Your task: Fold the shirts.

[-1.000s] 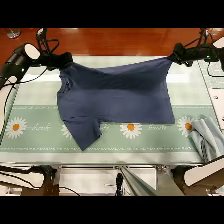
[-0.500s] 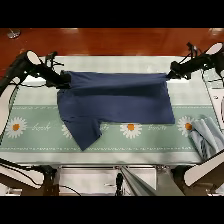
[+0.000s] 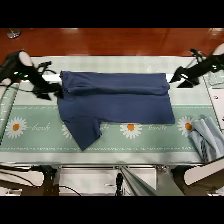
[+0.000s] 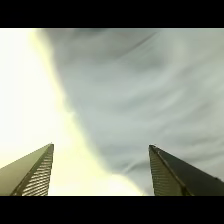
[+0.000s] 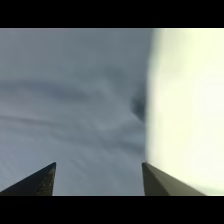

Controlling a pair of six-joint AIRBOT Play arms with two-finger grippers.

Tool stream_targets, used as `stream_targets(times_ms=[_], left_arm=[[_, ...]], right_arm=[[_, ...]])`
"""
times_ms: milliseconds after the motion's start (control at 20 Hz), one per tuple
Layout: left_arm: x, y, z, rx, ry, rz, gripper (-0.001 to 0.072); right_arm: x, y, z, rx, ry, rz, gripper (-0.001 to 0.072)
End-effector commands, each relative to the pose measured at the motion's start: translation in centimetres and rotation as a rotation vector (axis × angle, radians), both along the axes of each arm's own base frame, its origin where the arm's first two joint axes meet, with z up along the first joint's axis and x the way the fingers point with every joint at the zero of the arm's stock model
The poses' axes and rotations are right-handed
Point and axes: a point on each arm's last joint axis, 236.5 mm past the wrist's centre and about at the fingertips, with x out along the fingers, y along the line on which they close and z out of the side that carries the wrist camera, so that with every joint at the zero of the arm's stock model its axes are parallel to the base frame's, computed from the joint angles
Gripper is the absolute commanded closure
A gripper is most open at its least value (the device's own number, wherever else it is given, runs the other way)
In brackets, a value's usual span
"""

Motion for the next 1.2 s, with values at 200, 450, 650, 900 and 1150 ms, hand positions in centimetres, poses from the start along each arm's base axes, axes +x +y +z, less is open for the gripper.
stream_targets(times_ms=[200, 450, 650, 900, 1150], left_arm=[[-9.1, -1.9, -0.7, -0.339, -0.199, 0.407, 0.0005], [-11.3, -5.7, -2.9, -0.498, -0.215, 0.535, 0.0006], [-10.9, -7.5, -3.2, -0.496, -0.231, 0.482, 0.0006], [-10.7, -11.0, -5.1, -0.498, -0.191, 0.442, 0.0006], [-10.5, -12.4, -5.2, -0.55, -0.181, 0.417, 0.0356]], right_arm=[[-8.2, 0.8, 1.2, 0.181, -0.302, -0.284, 0.0091], [-12.4, 4.4, -0.9, 0.264, -0.288, -0.325, 0.0092], [-12.9, 5.0, -1.0, 0.29, -0.267, -0.317, 0.0092], [-11.2, 2.8, 1.4, 0.298, -0.334, -0.368, 0.0092], [-13.3, -5.5, 4.1, 0.184, -0.316, -0.457, 0.0092]])
